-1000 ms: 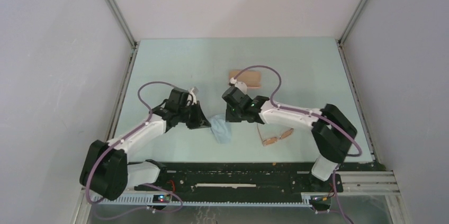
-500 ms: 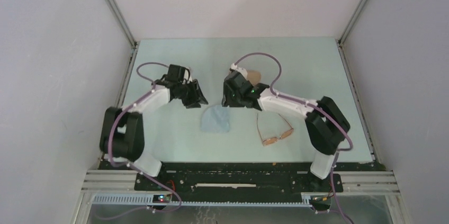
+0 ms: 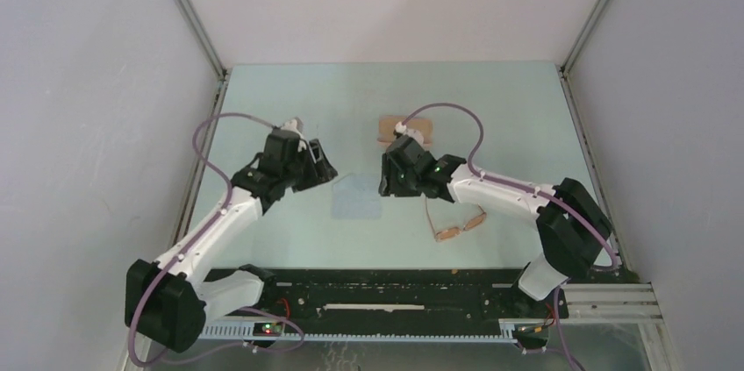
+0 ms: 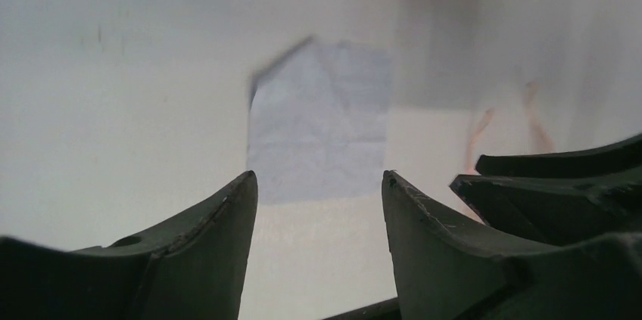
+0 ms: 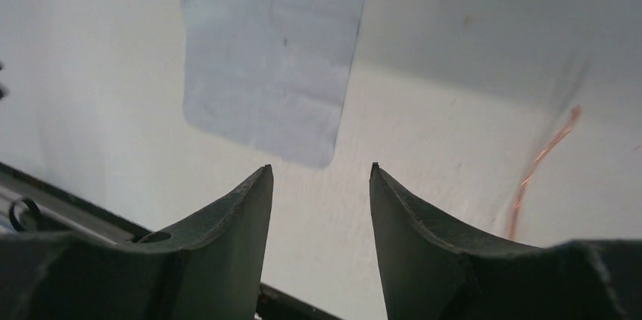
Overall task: Organize the sunglasses
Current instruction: Fold the glasses cleaning cloth at the center of the board.
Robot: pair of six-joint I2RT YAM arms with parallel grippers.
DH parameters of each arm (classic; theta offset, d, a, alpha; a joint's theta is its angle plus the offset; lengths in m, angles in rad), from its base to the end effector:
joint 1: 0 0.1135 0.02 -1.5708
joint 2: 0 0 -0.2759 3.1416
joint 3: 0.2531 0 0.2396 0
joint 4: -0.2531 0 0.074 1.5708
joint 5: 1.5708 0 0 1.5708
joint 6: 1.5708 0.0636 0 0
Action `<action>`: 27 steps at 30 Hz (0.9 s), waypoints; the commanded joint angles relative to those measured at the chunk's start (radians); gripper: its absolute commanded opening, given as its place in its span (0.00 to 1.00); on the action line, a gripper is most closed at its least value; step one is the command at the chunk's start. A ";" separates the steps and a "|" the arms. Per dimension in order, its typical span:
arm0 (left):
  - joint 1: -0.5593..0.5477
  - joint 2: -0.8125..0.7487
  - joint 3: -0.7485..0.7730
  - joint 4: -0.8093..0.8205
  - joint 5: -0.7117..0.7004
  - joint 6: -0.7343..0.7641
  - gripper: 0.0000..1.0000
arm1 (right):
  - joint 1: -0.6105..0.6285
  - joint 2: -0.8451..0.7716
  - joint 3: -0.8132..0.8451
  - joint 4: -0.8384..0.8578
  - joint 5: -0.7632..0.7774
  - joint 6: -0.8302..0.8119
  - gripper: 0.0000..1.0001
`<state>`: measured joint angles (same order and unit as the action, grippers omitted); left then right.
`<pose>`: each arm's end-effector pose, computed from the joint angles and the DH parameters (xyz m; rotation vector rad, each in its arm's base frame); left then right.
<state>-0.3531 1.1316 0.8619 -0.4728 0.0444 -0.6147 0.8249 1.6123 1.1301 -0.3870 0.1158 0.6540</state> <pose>0.2276 -0.0869 0.2662 -0.2867 2.3573 -0.5323 0.2452 0.2545 0.2300 -0.1606 2.4964 0.5096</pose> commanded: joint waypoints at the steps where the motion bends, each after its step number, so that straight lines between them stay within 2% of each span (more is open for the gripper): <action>1: -0.029 -0.011 -0.188 0.023 -0.067 -0.105 0.65 | 0.091 -0.017 -0.092 0.074 0.056 0.151 0.58; 7: -0.047 0.058 -0.277 0.098 -0.053 -0.166 0.61 | 0.117 0.056 -0.107 0.134 0.065 0.219 0.52; 14: -0.086 0.173 -0.286 0.153 -0.026 -0.204 0.55 | 0.114 0.141 -0.108 0.159 0.044 0.257 0.46; 20: -0.087 0.252 -0.291 0.197 -0.021 -0.215 0.47 | 0.114 0.187 -0.095 0.169 0.016 0.260 0.42; 25: -0.087 0.300 -0.279 0.207 0.000 -0.216 0.35 | 0.114 0.204 -0.078 0.164 0.005 0.256 0.36; 27: -0.087 0.299 -0.280 0.207 0.003 -0.216 0.33 | 0.116 0.205 -0.077 0.163 0.002 0.255 0.34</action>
<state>-0.4320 1.3876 0.5983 -0.2188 0.0559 -0.8318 0.9394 1.7947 1.0275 -0.2199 0.1177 0.8970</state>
